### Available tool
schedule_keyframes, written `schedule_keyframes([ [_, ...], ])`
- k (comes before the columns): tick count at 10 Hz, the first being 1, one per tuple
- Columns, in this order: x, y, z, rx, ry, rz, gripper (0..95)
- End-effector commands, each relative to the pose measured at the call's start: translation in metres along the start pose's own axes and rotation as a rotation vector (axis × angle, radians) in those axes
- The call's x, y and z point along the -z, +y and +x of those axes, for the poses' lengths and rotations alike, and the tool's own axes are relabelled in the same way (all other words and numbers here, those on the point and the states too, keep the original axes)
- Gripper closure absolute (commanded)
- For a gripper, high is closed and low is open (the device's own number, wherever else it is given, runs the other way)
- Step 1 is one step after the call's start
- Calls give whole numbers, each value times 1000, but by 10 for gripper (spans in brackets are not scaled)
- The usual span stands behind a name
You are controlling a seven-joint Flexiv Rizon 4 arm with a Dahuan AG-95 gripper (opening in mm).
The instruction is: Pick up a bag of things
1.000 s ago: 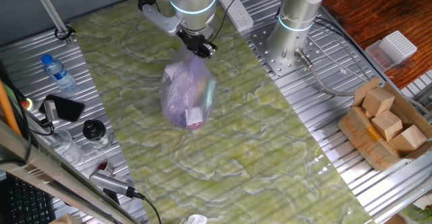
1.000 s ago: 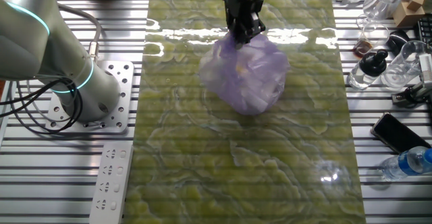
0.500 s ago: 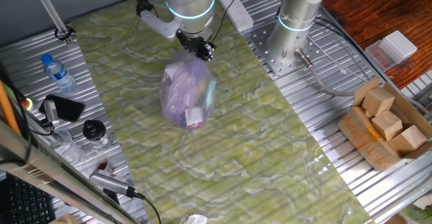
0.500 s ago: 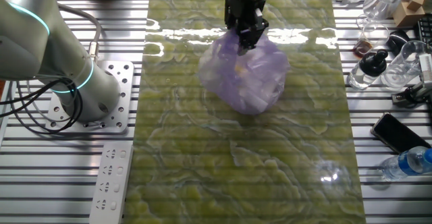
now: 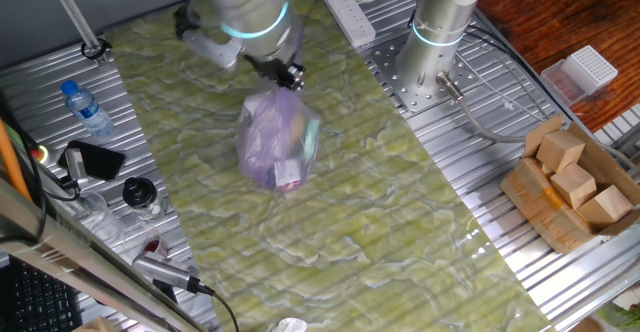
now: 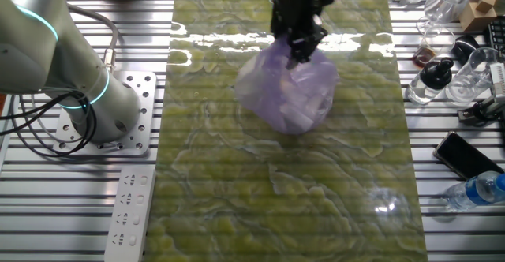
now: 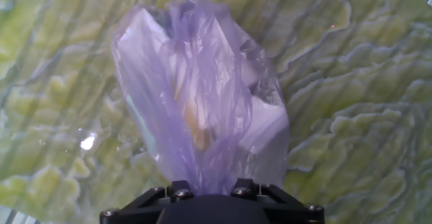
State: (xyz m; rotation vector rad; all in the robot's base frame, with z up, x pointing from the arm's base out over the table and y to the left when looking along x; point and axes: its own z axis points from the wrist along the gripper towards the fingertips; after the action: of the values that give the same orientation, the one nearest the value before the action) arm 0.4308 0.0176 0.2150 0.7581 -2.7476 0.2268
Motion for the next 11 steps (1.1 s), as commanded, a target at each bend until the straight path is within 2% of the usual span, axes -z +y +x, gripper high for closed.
schedule_keyframes([
  [1,-6,-2,2,23,32,-18,380],
  [2,-6,-2,2,32,54,-30,380],
  [3,-6,-2,2,40,89,-35,380],
  [4,-6,-2,3,45,104,-35,380],
  [6,-6,-3,6,43,111,-38,380],
  [8,-8,-6,12,52,131,-31,380],
  [11,-12,-10,20,53,131,-30,380],
])
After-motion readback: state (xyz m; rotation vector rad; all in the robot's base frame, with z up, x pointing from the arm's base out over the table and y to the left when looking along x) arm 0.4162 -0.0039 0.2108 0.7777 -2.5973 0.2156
